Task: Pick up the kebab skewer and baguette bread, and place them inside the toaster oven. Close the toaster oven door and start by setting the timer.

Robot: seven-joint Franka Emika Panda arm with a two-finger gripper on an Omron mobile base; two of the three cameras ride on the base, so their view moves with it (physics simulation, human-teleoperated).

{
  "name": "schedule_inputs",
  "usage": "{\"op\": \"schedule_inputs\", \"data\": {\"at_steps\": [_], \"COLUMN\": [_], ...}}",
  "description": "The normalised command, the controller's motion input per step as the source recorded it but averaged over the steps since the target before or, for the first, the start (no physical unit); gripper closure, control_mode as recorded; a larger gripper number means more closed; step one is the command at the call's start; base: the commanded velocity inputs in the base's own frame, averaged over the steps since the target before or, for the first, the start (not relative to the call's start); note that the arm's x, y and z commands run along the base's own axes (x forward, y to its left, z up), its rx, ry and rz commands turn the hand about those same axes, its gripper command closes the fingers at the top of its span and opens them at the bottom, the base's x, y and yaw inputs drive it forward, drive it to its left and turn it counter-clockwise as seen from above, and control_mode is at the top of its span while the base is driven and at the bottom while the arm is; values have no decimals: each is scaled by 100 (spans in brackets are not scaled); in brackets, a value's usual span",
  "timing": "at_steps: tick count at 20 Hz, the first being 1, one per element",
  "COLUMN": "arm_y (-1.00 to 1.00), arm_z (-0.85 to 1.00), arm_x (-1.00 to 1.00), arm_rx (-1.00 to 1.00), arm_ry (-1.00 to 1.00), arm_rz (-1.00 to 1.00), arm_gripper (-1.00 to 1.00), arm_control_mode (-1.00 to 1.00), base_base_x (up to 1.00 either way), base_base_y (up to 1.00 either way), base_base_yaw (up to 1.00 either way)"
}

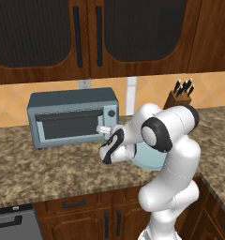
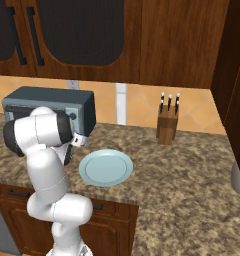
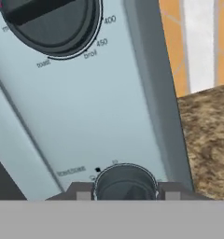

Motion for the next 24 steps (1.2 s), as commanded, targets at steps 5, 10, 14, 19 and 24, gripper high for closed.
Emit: {"op": "schedule_inputs", "data": {"at_steps": [5,10,14,19,24], "arm_y": [-19,-17,3,27,1], "arm_z": [-16,-12,-15,-9,-13], "arm_x": [0,2,3,0,0], "arm_rx": [26,32,14,5,24], "arm_ry": [-6,-9,-10,-5,-2], "arm_rz": [0,0,6,14,17], "arm_gripper": [100,100,100,100,100], "arm_control_mode": [-100,-100,-100,-100,-100], "base_base_x": [0,0,0,0,0], "base_base_y": [0,0,0,0,0], "base_base_yaw": [0,0,0,0,0]}}
